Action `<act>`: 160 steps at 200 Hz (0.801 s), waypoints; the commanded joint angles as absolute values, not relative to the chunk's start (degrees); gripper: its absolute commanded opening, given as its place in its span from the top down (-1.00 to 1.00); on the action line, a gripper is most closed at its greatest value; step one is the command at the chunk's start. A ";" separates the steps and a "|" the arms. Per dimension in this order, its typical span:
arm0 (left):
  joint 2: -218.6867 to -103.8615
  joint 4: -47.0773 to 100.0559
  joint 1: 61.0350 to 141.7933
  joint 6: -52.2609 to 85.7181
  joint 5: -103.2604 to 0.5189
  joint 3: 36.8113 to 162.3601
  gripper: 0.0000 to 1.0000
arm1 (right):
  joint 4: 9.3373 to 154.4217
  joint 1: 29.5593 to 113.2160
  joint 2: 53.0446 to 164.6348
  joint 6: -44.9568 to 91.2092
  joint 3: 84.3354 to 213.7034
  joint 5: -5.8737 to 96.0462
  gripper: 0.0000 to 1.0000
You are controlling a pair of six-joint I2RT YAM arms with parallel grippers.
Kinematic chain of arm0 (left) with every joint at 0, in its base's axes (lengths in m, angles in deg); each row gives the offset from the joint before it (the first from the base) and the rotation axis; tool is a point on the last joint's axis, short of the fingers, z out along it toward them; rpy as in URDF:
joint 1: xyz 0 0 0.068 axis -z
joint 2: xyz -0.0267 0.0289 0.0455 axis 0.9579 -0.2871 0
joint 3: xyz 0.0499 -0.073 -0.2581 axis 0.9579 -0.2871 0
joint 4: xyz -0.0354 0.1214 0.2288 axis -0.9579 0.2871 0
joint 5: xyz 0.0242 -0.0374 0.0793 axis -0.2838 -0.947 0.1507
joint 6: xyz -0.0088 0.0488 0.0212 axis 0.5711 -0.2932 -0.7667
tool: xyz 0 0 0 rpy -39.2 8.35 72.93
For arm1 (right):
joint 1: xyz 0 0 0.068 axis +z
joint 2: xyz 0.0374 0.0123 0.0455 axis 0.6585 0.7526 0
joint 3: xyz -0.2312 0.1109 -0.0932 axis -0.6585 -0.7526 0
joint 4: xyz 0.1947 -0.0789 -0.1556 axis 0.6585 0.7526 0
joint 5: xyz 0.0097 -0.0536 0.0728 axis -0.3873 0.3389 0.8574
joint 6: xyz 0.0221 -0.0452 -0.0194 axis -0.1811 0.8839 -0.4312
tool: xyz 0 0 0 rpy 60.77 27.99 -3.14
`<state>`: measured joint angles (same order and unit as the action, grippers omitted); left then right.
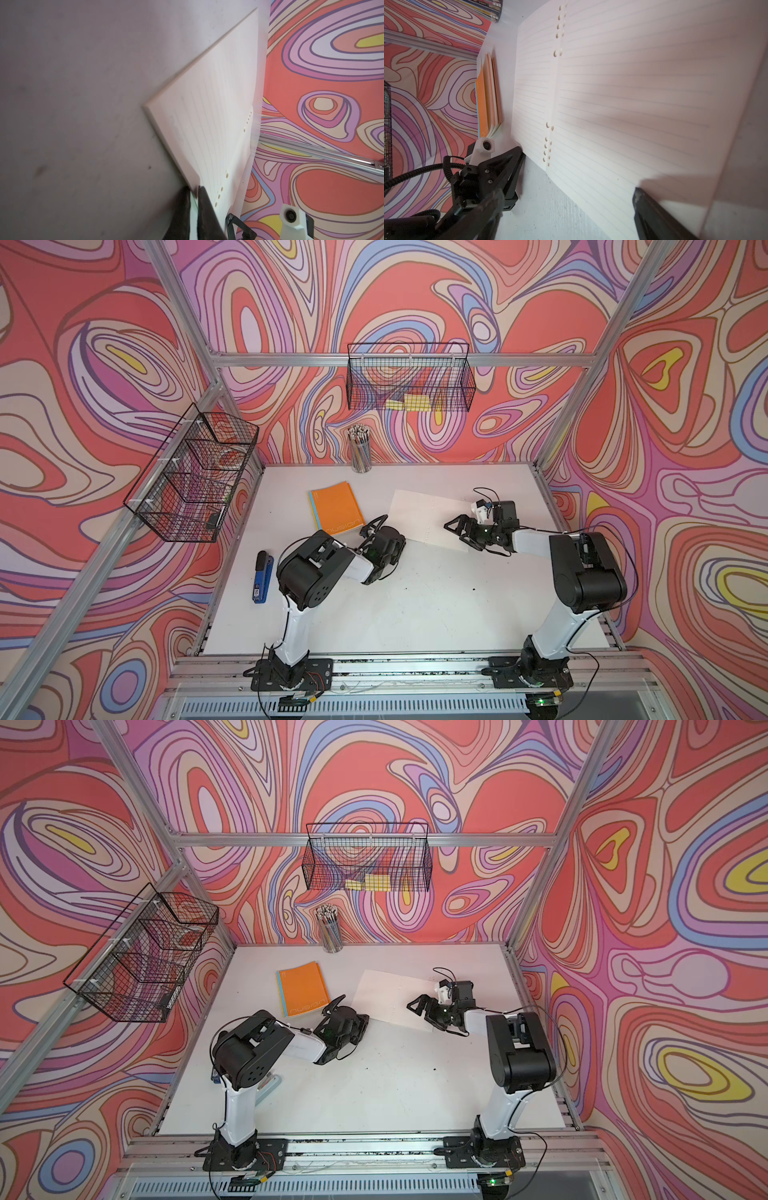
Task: Close the notebook
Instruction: Close the notebook at the center of the board.
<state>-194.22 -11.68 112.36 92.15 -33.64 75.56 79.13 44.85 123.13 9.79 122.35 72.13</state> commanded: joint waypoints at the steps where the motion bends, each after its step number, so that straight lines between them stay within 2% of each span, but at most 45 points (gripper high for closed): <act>1: -196.41 -11.07 112.95 91.97 -31.59 74.93 1.00 | 80.72 44.57 122.54 9.96 121.00 72.02 -0.97; 52: -195.01 -11.79 113.13 86.52 -30.20 74.08 1.00 | 80.26 44.66 122.97 9.77 120.87 72.30 -0.97; 105: -191.67 -20.14 113.72 76.96 -29.28 70.92 1.00 | 80.02 44.64 122.54 9.51 121.00 72.37 -0.97; 160: -191.87 -29.52 114.24 75.04 -27.92 67.72 1.00 | 79.32 44.62 122.54 8.92 120.98 72.90 -0.97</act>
<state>-192.36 -22.32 113.94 77.44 -30.45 69.27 78.60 44.89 123.11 9.33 122.05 73.01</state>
